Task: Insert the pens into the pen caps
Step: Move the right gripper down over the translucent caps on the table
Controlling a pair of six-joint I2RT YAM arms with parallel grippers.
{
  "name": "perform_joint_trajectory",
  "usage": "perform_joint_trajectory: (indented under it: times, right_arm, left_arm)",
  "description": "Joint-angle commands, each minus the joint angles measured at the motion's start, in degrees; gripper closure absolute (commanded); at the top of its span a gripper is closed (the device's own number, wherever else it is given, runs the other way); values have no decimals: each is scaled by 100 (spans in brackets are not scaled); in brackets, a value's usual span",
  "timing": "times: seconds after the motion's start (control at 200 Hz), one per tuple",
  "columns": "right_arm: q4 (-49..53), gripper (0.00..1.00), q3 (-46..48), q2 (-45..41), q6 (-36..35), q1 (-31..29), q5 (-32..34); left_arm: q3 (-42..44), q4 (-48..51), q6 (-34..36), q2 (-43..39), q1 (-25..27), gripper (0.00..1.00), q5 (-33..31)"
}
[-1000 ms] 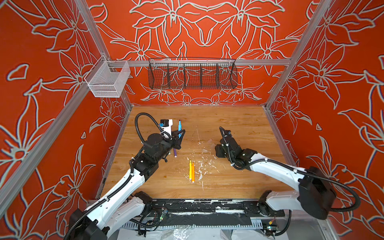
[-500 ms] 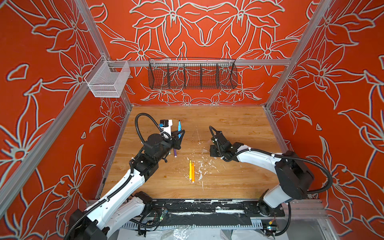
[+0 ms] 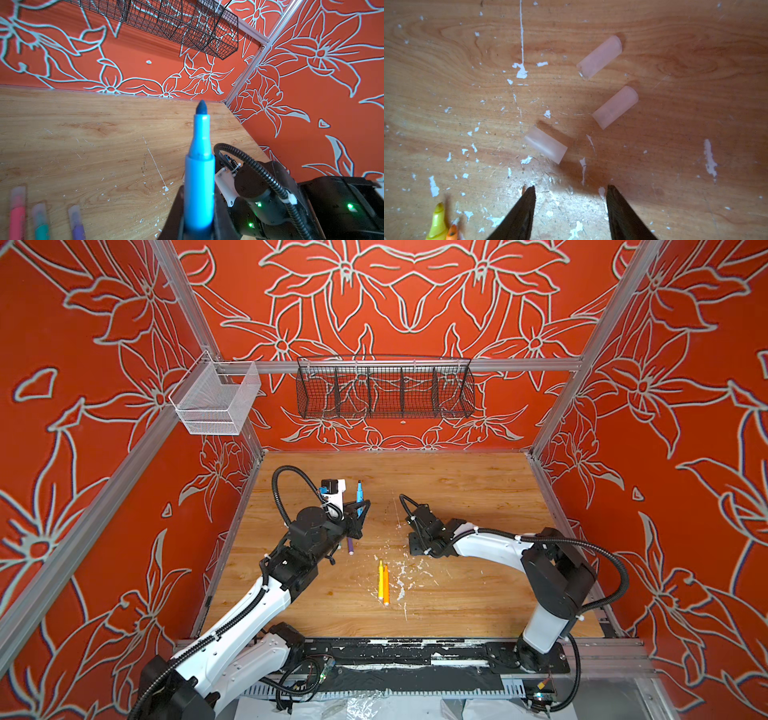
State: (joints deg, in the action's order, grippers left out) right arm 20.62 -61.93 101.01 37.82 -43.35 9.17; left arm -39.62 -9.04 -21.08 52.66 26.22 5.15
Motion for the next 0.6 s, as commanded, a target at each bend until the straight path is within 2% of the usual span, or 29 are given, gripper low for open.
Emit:
perform_joint_trajectory:
  times: [0.0,0.25,0.59]
  right_arm:
    - [213,44,-231,155,-35,-14,195]
    - [129,45,-620,470,-190,-88,25]
    - [330,44,-1197,1092,-299,-86,117]
  left_arm:
    - [-33,-54,-70,24,-3,100,41]
    - [-29,-63,-63,25,-3,100,39]
    - [-37,-60,-59,25,0,100,57]
